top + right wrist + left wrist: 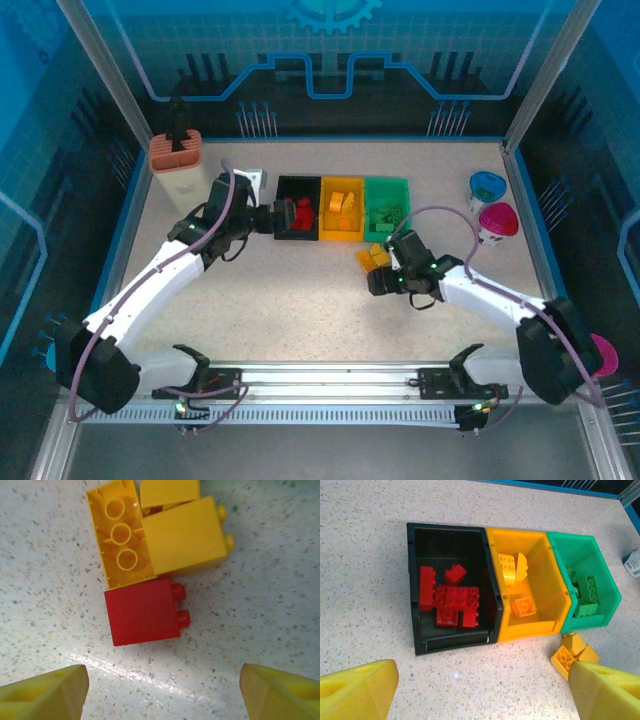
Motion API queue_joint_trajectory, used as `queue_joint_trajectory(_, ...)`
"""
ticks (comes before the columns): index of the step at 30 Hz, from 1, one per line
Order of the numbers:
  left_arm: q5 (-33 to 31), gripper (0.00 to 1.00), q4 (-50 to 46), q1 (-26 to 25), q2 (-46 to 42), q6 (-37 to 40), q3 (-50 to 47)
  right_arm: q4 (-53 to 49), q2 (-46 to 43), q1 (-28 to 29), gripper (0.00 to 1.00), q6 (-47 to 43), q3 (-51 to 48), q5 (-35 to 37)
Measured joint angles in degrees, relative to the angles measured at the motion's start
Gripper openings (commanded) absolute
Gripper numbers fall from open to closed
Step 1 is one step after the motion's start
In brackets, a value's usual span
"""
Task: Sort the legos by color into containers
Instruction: Pick up the lego from the center of the table.
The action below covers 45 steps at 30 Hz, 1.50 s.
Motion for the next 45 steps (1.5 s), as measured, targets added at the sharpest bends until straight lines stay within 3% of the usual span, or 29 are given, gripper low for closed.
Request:
queue_joint_trajectory(9, -0.02, 0.89, -0.20, -0.76, -8.66, -0.22, -5.53, 1.03, 10.43, 1.31, 0.72, -1.27, 6.10, 3.52)
queue_joint_trajectory(19, -0.07, 0.89, -2.01, -0.87, -13.11, -0.37, -10.25, 0.87, 16.74, 3.37, 0.37, -2.47, 10.64, 6.21)
queue_joint_trajectory(23, -0.07, 0.89, -2.82, -1.01, -14.51, -0.42, -11.39, 0.07, 17.16, 4.70, 0.30, -2.40, 11.45, 7.91)
queue_joint_trajectory(37, 0.00, 0.89, -3.15, -1.09, -18.10, -1.53, -14.45, -5.92, 11.28, 9.18, 0.27, -2.05, 16.87, 9.38)
queue_joint_trajectory(45, 2.10, 0.89, -3.56, -1.09, -19.91, -2.91, -15.91, -5.73, 14.36, 9.22, 0.28, -2.71, 28.55, 5.46)
